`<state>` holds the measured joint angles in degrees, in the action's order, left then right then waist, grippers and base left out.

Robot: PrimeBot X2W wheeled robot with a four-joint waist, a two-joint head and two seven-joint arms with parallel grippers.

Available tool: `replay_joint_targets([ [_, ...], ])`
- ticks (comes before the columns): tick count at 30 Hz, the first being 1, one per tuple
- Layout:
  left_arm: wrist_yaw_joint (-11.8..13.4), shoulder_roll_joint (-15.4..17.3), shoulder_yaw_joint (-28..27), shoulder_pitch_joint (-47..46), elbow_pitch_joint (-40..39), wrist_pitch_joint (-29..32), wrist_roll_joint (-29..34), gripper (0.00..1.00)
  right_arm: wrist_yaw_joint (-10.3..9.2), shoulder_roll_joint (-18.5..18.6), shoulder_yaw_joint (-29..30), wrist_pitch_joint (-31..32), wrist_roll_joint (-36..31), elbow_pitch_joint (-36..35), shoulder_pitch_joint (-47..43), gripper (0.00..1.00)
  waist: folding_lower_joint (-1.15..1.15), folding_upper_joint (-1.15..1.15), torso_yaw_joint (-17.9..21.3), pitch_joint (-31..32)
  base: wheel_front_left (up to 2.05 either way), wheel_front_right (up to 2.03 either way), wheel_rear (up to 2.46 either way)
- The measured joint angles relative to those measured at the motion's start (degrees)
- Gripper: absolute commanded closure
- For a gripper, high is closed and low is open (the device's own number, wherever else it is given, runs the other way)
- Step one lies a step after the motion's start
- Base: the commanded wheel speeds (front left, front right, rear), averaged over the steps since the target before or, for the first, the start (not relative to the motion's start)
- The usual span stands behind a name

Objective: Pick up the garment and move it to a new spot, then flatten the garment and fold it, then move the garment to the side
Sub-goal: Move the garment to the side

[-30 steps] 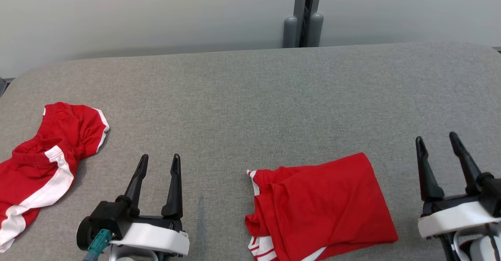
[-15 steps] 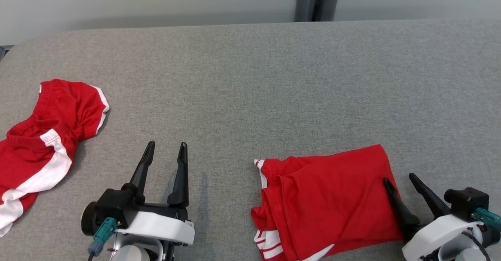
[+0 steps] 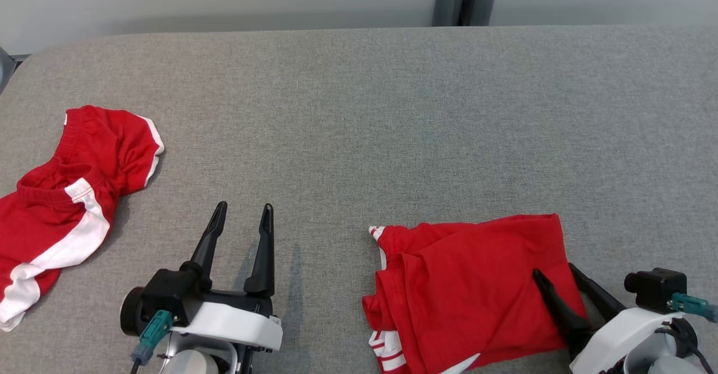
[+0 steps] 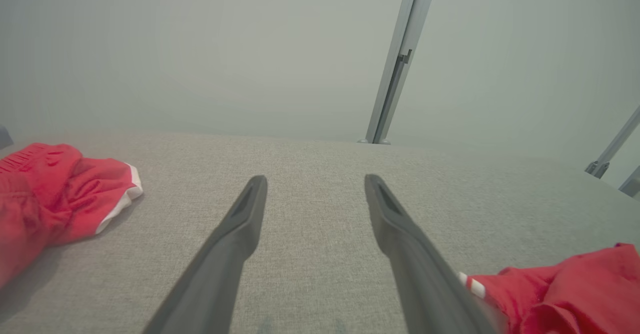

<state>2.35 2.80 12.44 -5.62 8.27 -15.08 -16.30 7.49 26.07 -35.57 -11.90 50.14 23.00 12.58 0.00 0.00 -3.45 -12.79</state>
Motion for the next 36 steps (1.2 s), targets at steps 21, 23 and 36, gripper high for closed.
replay_joint_targets([
  [21, -0.82, 0.01, 0.43, -2.20, -0.54, -0.01, 3.34, 0.00, 0.02, 6.72, -12.57, -1.71, -2.38, 5.06, 13.04, 1.00, 0.00, 0.00, 4.78, -2.55, 0.00, 0.00, 0.00],
  [23, -1.54, 0.01, 1.00, -4.08, -1.67, 0.00, 4.64, 0.00, 0.02, 8.15, -14.24, -1.79, -2.97, 5.50, 17.23, 1.00, 0.00, 0.00, 6.28, -4.62, 0.00, 0.00, 0.00],
  [36, -6.41, 0.43, 3.92, -14.01, -4.11, -0.01, 13.11, 0.00, 0.03, 12.29, -20.28, -2.85, -4.01, 9.76, 35.37, 1.00, 0.00, 0.00, 14.83, -16.72, 0.00, 0.00, 0.00],
])
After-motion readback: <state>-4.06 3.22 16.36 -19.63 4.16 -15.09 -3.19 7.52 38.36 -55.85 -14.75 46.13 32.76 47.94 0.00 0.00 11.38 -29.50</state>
